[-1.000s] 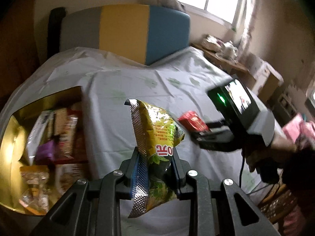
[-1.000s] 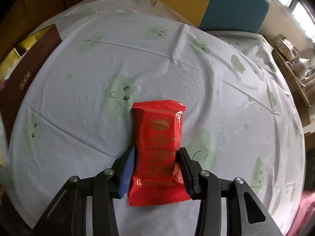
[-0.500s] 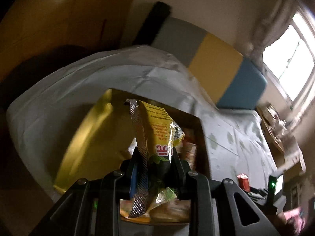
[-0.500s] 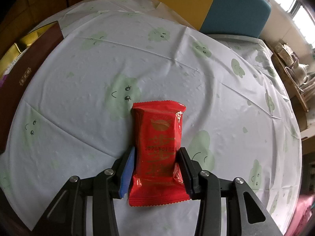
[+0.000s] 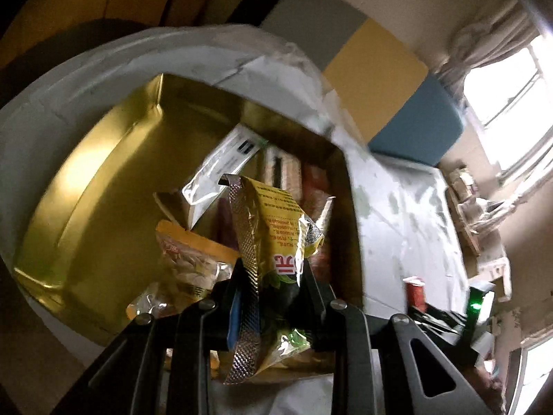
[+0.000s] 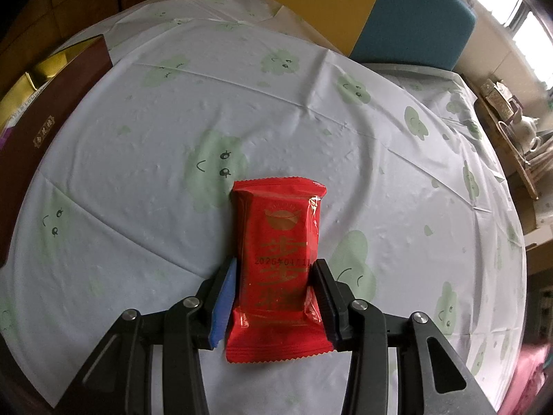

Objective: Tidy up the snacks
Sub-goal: 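Carry the yellow wrapper into the gold tray and open the left gripper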

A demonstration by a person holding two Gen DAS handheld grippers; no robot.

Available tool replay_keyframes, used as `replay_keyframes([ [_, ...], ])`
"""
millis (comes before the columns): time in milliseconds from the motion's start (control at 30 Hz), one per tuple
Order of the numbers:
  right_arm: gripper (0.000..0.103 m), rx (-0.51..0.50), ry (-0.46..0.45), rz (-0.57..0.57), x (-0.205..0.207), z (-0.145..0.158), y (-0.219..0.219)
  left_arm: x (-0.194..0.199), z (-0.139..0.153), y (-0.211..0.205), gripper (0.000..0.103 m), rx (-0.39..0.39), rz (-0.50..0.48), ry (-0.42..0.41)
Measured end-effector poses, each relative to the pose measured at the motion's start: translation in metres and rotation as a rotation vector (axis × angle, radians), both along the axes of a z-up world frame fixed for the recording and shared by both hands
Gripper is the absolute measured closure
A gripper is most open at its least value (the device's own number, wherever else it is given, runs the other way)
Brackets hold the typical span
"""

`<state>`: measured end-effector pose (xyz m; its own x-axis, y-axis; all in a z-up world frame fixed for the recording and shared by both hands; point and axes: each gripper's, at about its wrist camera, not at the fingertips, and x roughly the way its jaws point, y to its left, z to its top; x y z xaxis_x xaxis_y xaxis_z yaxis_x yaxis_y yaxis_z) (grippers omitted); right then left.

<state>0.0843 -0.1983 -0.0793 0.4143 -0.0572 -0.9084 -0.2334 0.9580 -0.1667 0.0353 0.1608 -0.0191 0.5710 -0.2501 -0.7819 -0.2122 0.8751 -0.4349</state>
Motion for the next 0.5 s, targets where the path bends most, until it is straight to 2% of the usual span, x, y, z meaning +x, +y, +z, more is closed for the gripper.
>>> replay_keyframes([
  [67,0.059,-0.005,-0.001,0.001,0.0,0.0,0.0,0.007,-0.015,-0.001,0.075,0.014,0.001,0.063],
  [133,0.059,-0.008,-0.002,0.002,0.0,0.0,0.001,0.005,-0.025,-0.001,0.073,0.007,0.004,0.083],
  [233,0.059,-0.011,-0.002,0.002,-0.001,0.0,0.002,0.002,-0.022,-0.006,0.07,0.103,-0.01,0.077],
  [367,0.059,-0.014,-0.003,0.003,-0.001,0.001,0.002,0.001,-0.015,-0.01,0.069,0.143,-0.014,0.077],
  [500,0.058,-0.015,-0.004,0.002,-0.001,0.001,0.002,-0.004,-0.001,-0.013,0.067,0.201,-0.022,0.037],
])
